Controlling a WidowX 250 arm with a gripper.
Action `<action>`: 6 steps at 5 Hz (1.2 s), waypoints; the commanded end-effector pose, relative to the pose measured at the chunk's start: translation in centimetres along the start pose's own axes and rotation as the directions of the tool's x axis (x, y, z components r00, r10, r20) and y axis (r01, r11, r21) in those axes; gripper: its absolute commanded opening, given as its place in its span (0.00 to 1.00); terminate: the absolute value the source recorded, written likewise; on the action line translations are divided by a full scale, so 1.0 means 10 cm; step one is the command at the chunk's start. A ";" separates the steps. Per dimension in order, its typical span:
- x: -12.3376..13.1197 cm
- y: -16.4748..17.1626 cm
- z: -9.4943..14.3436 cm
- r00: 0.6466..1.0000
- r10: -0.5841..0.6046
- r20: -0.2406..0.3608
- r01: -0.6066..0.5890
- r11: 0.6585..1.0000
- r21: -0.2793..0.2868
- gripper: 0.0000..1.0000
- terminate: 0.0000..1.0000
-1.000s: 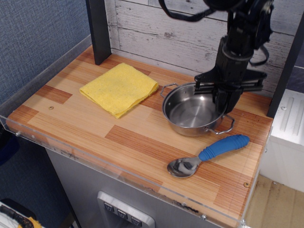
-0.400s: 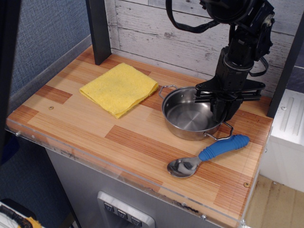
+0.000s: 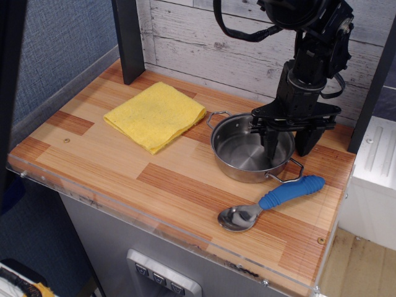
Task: Put the pan between the spoon and towel
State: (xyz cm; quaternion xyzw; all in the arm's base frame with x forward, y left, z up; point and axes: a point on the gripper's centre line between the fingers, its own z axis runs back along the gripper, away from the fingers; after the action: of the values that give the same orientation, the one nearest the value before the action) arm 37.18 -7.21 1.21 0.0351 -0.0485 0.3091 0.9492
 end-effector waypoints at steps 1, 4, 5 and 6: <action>0.00 0.16 0.44 0.995 0.065 0.076 -0.057 0.994 -0.097 1.00 0.00; -0.08 0.34 0.94 0.971 0.163 0.176 -0.136 0.978 -0.157 1.00 0.00; -0.12 0.47 1.17 0.953 0.215 0.215 -0.176 0.967 -0.185 1.00 0.00; -0.11 0.64 1.37 0.931 0.282 0.230 -0.230 0.946 -0.229 1.00 0.00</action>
State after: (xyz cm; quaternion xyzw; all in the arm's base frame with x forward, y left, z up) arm 32.72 -3.71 13.77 -0.0147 -0.1879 0.4137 0.8907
